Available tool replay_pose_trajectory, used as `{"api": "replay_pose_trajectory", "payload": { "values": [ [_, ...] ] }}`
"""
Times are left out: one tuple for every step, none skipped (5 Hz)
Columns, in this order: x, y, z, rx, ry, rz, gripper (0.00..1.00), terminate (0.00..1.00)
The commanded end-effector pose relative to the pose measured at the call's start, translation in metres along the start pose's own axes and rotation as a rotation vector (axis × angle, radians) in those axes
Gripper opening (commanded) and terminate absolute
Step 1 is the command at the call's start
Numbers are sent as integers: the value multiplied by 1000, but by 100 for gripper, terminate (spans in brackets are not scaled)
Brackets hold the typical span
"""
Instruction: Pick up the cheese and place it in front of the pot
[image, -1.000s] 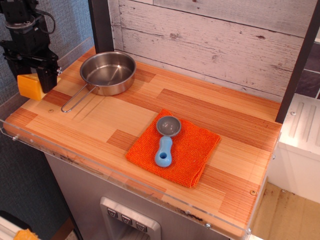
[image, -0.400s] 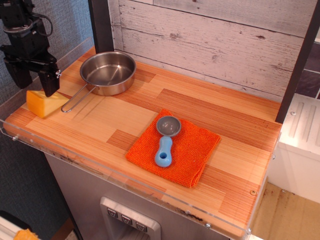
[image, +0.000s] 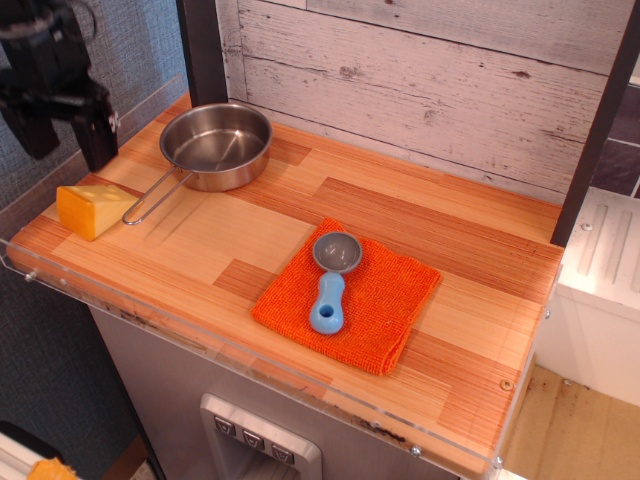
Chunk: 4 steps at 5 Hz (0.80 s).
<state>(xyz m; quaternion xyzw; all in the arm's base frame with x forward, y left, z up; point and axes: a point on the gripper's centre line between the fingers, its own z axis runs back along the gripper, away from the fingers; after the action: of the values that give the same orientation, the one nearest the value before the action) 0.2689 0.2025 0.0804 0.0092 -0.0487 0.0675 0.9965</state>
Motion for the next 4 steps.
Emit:
{"api": "replay_pose_trajectory", "payload": {
  "values": [
    [8, -37, 31, -50, -54, 14, 100, 0],
    [12, -50, 28, -29, -20, -79, 100, 0],
    [19, -53, 23, -3, 1, -115, 100, 0],
    [26, -52, 23, 16, 0, -128, 100, 0]
  ]
}}
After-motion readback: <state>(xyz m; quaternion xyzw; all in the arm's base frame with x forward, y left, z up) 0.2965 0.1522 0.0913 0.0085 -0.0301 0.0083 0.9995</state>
